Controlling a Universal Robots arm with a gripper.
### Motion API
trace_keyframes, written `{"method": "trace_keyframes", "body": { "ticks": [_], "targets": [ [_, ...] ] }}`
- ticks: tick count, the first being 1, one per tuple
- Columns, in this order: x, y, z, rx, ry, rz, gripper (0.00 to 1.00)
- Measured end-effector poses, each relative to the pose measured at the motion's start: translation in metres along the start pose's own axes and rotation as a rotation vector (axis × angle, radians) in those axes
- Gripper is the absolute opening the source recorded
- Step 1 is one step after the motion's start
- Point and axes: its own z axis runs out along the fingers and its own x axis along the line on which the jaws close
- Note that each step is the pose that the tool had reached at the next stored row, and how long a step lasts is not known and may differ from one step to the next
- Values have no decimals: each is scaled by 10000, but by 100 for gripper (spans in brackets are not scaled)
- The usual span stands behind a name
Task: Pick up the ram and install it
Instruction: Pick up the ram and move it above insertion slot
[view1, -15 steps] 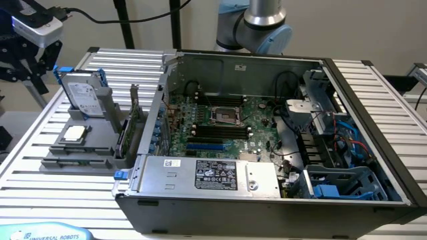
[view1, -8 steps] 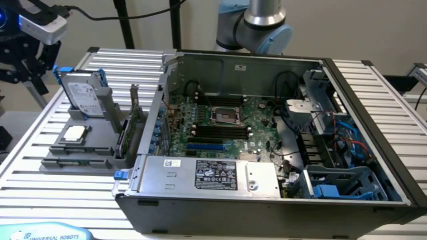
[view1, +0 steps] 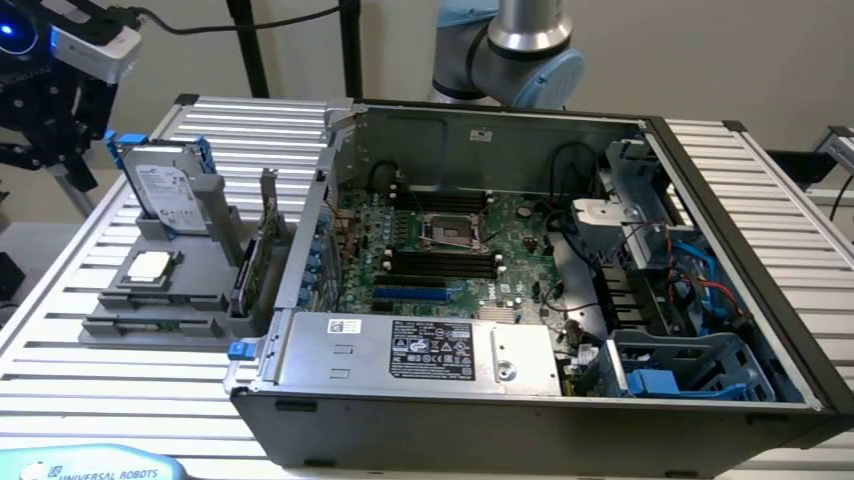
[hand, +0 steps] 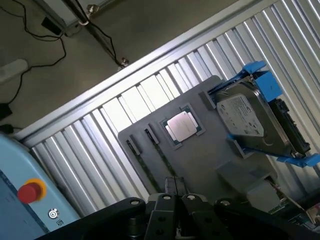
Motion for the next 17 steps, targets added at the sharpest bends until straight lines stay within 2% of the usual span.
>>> {"method": "trace_keyframes", "body": {
  "ticks": [17],
  "targets": [
    [0, -3, 52, -4, 179, -3084, 11]
  ]
}}
